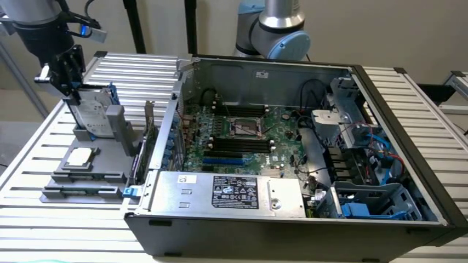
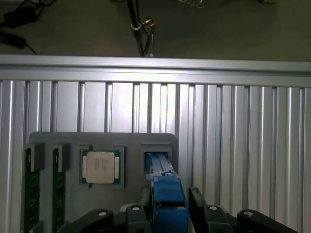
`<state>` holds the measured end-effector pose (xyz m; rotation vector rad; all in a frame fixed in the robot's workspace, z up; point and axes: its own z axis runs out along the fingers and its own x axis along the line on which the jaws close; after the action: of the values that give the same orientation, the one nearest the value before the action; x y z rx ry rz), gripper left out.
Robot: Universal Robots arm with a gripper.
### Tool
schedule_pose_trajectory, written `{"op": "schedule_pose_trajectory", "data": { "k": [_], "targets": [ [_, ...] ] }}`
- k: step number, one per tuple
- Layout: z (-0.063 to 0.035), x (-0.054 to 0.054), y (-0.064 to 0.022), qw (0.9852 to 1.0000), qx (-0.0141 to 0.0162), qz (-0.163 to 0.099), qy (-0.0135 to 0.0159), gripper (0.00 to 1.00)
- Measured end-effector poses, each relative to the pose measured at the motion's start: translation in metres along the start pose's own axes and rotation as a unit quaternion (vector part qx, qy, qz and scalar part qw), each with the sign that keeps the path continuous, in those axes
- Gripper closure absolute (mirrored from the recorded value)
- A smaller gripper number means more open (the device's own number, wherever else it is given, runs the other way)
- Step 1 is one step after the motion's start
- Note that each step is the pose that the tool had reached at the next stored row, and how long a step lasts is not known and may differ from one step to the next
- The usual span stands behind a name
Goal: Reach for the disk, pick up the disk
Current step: 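Pick up the disk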
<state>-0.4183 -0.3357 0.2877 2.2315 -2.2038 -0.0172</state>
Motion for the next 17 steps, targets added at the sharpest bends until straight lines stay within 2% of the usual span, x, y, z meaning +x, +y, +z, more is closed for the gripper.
{"op": "schedule_pose_trajectory", "data": {
  "k": [3, 4, 5, 12, 17],
  "targets": [
    [0.0000, 0.002, 0.0001, 1.0000, 0.0000, 0.000, 0.0000, 0.56],
    [-0.0001, 0.003, 0.0001, 1.0000, 0.0000, 0.000, 0.0001, 0.58],
    [0.0000, 0.004, 0.0001, 1.0000, 0.0001, 0.000, 0.0000, 0.65],
    [0.0000, 0.014, 0.0006, 1.0000, 0.0002, 0.000, 0.0000, 0.65],
    [-0.0001, 0.014, 0.0006, 1.0000, 0.0007, 0.000, -0.0005, 0.67]
  ]
}}
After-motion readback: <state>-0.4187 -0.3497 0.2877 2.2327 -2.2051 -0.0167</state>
